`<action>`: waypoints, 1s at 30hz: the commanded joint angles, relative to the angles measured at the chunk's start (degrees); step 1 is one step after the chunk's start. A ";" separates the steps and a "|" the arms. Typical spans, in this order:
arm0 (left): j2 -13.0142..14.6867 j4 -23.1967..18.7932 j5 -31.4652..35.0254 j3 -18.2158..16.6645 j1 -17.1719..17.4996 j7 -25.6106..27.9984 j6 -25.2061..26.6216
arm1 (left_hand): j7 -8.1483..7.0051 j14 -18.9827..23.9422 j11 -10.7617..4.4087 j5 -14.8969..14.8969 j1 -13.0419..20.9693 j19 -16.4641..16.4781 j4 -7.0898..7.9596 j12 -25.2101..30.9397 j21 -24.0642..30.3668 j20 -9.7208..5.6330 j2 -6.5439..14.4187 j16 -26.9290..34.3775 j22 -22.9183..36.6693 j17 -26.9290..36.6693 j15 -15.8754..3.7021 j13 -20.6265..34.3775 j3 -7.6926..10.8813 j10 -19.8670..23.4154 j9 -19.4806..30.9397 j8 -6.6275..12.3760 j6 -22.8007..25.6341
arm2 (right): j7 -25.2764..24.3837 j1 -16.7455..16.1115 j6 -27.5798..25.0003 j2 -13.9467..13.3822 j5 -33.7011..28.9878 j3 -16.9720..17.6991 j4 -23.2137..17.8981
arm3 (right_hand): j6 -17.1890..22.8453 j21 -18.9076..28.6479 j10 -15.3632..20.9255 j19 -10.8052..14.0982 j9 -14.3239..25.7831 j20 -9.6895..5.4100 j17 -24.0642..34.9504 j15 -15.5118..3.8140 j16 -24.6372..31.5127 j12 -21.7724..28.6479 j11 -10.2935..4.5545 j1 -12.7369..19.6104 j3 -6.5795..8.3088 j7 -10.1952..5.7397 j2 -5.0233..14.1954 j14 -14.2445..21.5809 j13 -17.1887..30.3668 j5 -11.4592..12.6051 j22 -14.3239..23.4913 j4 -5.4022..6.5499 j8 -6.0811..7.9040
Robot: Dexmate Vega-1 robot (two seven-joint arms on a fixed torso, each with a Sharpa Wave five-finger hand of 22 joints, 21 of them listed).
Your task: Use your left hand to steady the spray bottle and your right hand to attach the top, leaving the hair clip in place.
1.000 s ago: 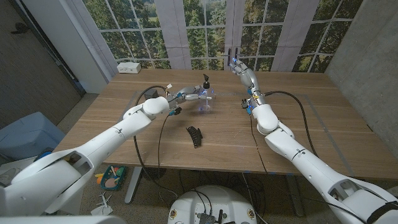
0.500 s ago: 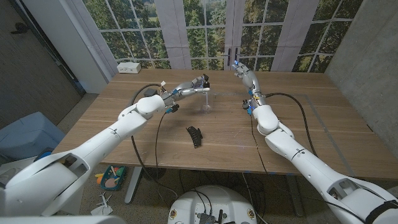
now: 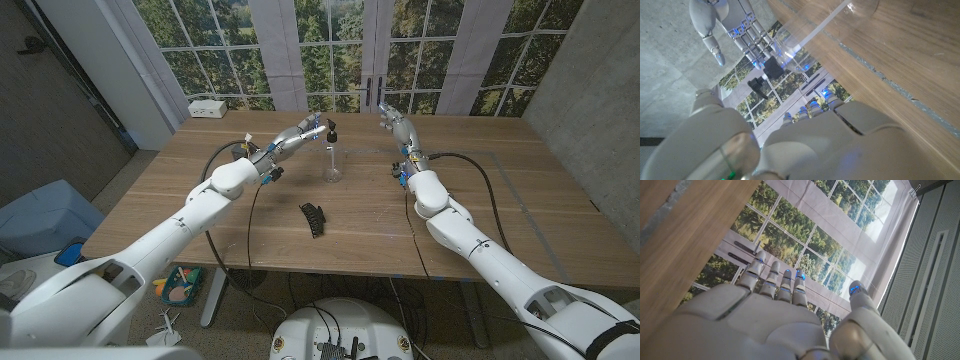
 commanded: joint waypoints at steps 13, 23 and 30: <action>-5.20 4.09 -13.84 -6.13 5.51 1.58 -9.55 | 1.94 -0.05 -6.13 3.27 -11.05 2.70 8.53 1.46 0.96 -5.20 13.70 0.63 -0.42 -0.27 -5.71 -0.61 1.87 1.77 -0.48 1.52 7.68 | 1.79 0.48 0.87 0.51 3.29 0.10 2.84 | 2.05 0.04 1.04 1.76 0.06 -6.84 -1.01 -1.82 -0.79 0.49 -0.14 -4.61 -2.05 -0.28 3.80 -2.26 -1.39 -0.89 -0.16 2.24 -0.10; -7.42 7.58 -17.60 -8.47 6.36 0.03 -13.75 | 4.86 -0.13 -4.09 7.84 -13.78 3.50 11.05 0.73 0.58 -11.63 15.57 0.31 -0.74 -0.38 -6.80 -0.52 18.22 1.79 -0.43 0.06 7.05 | 2.98 0.58 1.08 0.89 4.34 -0.24 3.29 | 1.20 -0.74 1.26 1.87 -0.23 -12.11 -2.55 -5.93 -1.93 0.12 -1.42 -7.70 -2.12 2.18 10.34 -4.67 -3.31 -0.47 -0.55 5.24 -0.86; -8.20 10.04 -20.28 -9.93 6.25 -2.52 -15.64 | 5.45 0.34 -3.70 8.03 -13.70 4.22 10.74 0.89 0.65 -12.59 15.45 0.36 -0.86 -0.48 -6.81 -0.55 22.01 2.20 -0.44 0.35 7.76 | 0.47 -0.60 0.49 0.97 3.32 0.09 1.55 | 0.77 -0.98 1.03 1.93 -0.26 -13.42 -3.32 -6.50 -2.32 -0.05 -1.47 -8.05 -1.92 2.57 11.08 -5.03 -3.75 -0.32 -0.70 5.76 -1.00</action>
